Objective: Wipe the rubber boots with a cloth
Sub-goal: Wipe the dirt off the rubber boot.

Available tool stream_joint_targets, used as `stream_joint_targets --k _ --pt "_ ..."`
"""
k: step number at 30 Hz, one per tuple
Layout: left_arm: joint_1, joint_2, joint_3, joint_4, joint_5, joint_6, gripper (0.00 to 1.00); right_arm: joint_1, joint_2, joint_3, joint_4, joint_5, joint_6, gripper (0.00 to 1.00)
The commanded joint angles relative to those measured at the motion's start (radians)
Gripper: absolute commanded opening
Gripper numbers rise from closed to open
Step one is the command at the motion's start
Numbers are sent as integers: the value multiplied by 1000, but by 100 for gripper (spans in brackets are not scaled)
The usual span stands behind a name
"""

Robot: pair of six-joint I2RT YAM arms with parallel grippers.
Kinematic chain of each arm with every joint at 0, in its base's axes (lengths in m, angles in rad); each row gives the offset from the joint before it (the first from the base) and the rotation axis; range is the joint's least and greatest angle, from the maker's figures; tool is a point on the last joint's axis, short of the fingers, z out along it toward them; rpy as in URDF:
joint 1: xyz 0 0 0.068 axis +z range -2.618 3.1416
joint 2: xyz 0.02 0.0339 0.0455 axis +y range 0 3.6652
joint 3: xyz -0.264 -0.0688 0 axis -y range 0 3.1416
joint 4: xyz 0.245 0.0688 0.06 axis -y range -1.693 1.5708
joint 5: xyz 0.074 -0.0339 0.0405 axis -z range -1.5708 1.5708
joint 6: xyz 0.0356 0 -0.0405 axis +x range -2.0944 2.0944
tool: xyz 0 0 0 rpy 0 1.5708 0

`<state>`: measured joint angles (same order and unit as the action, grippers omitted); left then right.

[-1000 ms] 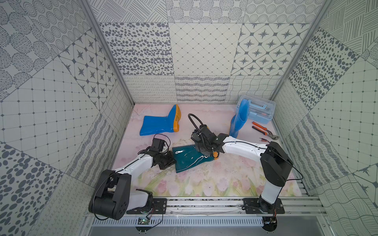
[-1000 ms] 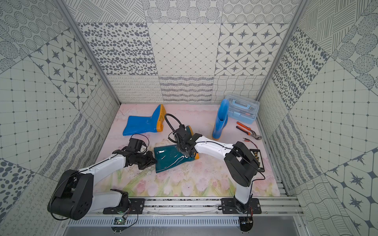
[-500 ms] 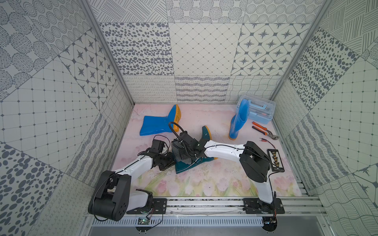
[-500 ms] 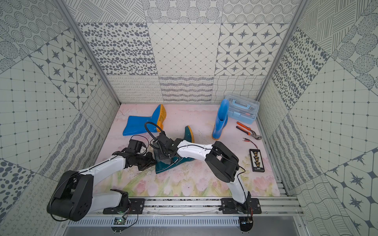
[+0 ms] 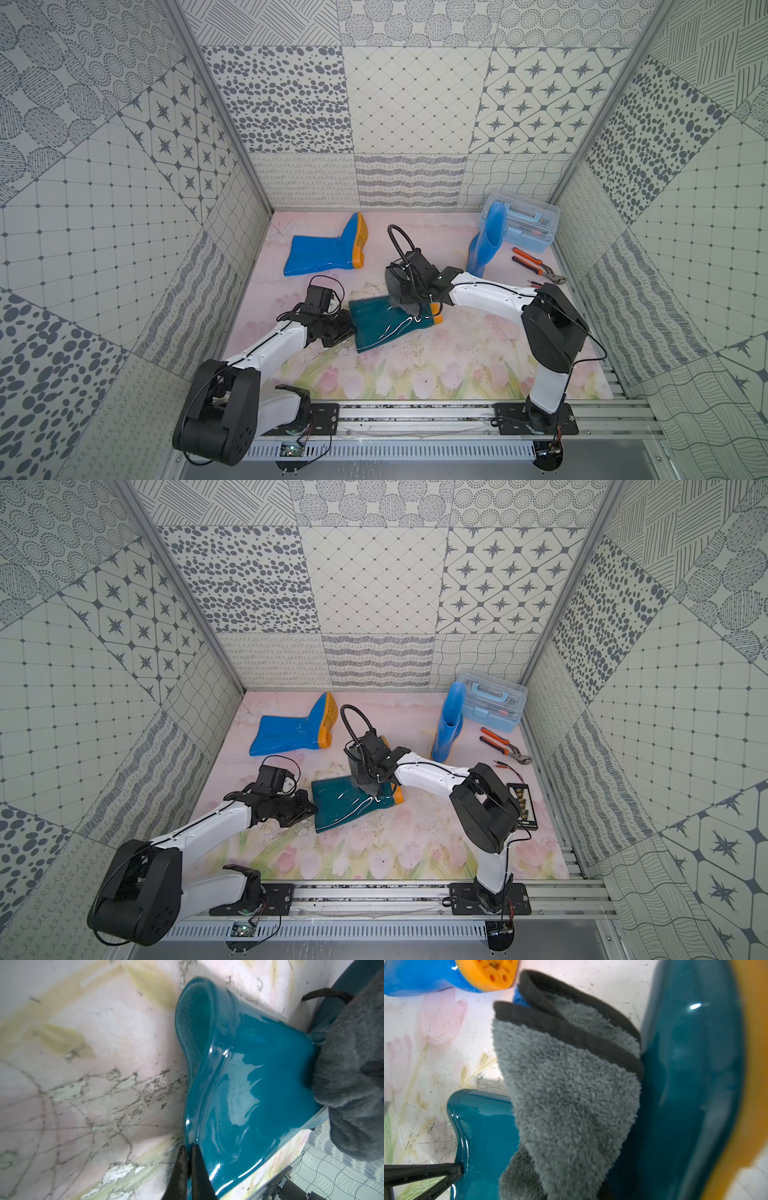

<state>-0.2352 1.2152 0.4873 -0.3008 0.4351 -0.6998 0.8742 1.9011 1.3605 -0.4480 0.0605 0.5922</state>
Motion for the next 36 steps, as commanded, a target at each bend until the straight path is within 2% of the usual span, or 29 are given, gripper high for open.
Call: stream_joint_targets --k 1,4,5,11,15,20,22,26,31,36 --pt "3 -9 -9 -109 -63 21 0 111 108 111 28 -77 34 0" --pt "3 -32 -8 -123 -69 20 0 131 187 161 140 -215 111 0" --pt "2 -38 -7 -128 -71 21 0 125 215 182 144 -224 120 0" --pt "3 -58 -17 -131 -74 25 0 33 249 311 -85 -153 -21 0" --pt "5 -54 -19 -124 -83 23 0 -33 198 322 -224 -88 -135 0" --pt "4 -53 -5 -136 -87 37 0 -132 169 281 -322 -72 -235 0" --pt "3 -56 -9 -135 -82 39 0 -163 157 315 -375 -11 -291 0" --pt "2 -44 -17 -117 -67 34 0 -162 169 453 -429 125 -423 0" --pt "1 -41 -4 -125 -67 36 0 -135 274 613 -515 204 -494 0" --pt "0 -57 -12 -123 -66 28 0 -49 318 594 -560 242 -519 0"
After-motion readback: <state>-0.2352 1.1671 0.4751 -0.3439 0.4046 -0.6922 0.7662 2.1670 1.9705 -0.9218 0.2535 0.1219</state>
